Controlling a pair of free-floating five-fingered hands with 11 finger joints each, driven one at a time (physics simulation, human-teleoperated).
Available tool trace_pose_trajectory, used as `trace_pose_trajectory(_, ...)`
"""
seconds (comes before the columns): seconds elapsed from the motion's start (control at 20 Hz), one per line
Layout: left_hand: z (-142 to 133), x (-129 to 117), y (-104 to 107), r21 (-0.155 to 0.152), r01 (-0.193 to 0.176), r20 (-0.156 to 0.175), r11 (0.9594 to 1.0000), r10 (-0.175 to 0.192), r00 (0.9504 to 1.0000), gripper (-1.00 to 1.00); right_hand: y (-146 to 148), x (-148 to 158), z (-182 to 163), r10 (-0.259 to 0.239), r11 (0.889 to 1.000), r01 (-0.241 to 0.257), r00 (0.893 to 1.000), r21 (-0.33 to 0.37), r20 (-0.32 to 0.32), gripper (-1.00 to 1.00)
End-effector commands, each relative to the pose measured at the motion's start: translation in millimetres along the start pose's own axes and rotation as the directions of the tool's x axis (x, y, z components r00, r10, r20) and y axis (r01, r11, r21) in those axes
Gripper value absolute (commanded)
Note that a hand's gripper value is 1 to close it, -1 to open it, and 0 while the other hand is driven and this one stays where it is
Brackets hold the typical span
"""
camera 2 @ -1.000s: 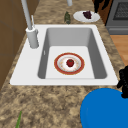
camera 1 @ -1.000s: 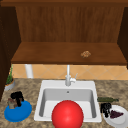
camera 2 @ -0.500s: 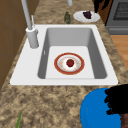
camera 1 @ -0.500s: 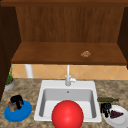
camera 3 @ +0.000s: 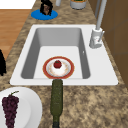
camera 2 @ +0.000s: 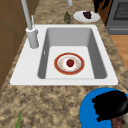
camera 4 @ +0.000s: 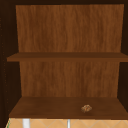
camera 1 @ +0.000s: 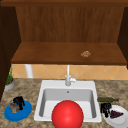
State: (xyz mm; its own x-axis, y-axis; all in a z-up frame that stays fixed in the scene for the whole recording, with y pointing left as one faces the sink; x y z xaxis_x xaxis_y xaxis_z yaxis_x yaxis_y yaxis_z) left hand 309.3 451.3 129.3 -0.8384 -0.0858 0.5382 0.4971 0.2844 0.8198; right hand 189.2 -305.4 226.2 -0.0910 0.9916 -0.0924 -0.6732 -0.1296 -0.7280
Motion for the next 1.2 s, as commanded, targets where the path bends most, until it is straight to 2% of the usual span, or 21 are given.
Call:
trace_pose_trajectory(0.0, 5.7, -33.1, -15.0, 0.043, 0.024, 0.005, 0.9988, -0.024, 0.9997, 1.00, 0.0, 0.0, 0.0, 0.000, 1.000, 0.000, 1.000, 0.000, 0.000, 0.00)
trace_pose_trajectory(0.1, 6.3, -29.5, -16.4, 0.026, -0.006, -0.015, 0.9996, 0.007, 0.9999, 1.00, 0.0, 0.0, 0.0, 0.000, 1.000, 0.000, 1.000, 0.000, 0.000, 0.00)
trace_pose_trajectory(0.15, 5.3, -18.7, -16.1, -0.006, -0.006, -0.012, 1.0000, 0.006, 0.9999, -1.00, 0.0, 0.0, 0.0, 0.000, 1.000, 0.000, 1.000, 0.000, 0.000, 0.00)
trace_pose_trajectory(0.2, -2.6, 1.7, 2.1, 0.006, 0.084, -0.051, 0.9965, -0.083, 0.9952, -1.00, 0.0, 0.0, 0.0, 0.000, 1.000, 0.000, 1.000, 0.000, 0.000, 0.00)
trace_pose_trajectory(0.25, -8.7, 5.7, 12.0, 0.019, 0.150, -0.055, 0.9886, -0.148, 0.9874, -1.00, 0.0, 0.0, 0.0, 0.000, 1.000, 0.000, 1.000, 0.000, 0.000, 0.00)
trace_pose_trajectory(0.3, -11.8, 8.8, 18.0, 0.009, 0.184, -0.061, 0.9829, -0.183, 0.9812, -1.00, 0.0, 0.0, 0.0, 0.000, 1.000, 0.000, 1.000, 0.000, 0.000, 0.00)
trace_pose_trajectory(0.35, -14.7, 12.5, 22.7, 0.005, 0.189, -0.044, 0.9819, -0.189, 0.9810, -1.00, 0.0, 0.0, 0.0, 0.000, 1.000, 0.000, 1.000, 0.000, 0.000, 0.00)
trace_pose_trajectory(0.4, -18.5, 17.8, 29.1, 0.009, 0.205, -0.033, 0.9788, -0.204, 0.9784, -1.00, 0.0, 0.0, 0.0, 0.000, 1.000, 0.000, 1.000, 0.000, 0.000, 0.00)
trace_pose_trajectory(0.6, -34.5, 37.5, 37.1, 0.014, 0.198, -0.038, 0.9802, -0.197, 0.9797, -1.00, 0.0, 0.0, 0.0, 0.000, 1.000, 0.000, 1.000, 0.000, 0.000, 0.00)
trace_pose_trajectory(0.7, -48.0, 44.9, 40.6, -0.006, 0.184, -0.039, 0.9829, -0.184, 0.9821, -1.00, 0.0, 0.0, 0.0, 0.000, 1.000, 0.000, 1.000, 0.000, 0.000, 0.00)
trace_pose_trajectory(0.8, -61.2, 51.4, 44.6, -0.013, 0.170, -0.041, 0.9853, -0.171, 0.9845, -1.00, 0.0, 0.0, 0.0, 0.000, 1.000, 0.000, 1.000, 0.000, 0.000, 0.00)
trace_pose_trajectory(0.95, -80.9, 57.3, 48.3, -0.020, 0.176, -0.058, 0.9841, -0.177, 0.9825, -1.00, 0.0, 0.0, 0.0, 0.000, 1.000, 0.000, 1.000, 0.000, 0.000, 0.00)
trace_pose_trajectory(1.15, -107.5, 66.0, 51.1, -0.030, 0.194, -0.056, 0.9805, -0.195, 0.9791, -1.00, 0.0, 0.0, 0.0, 0.000, 1.000, 0.000, 1.000, 0.000, 0.000, 0.00)
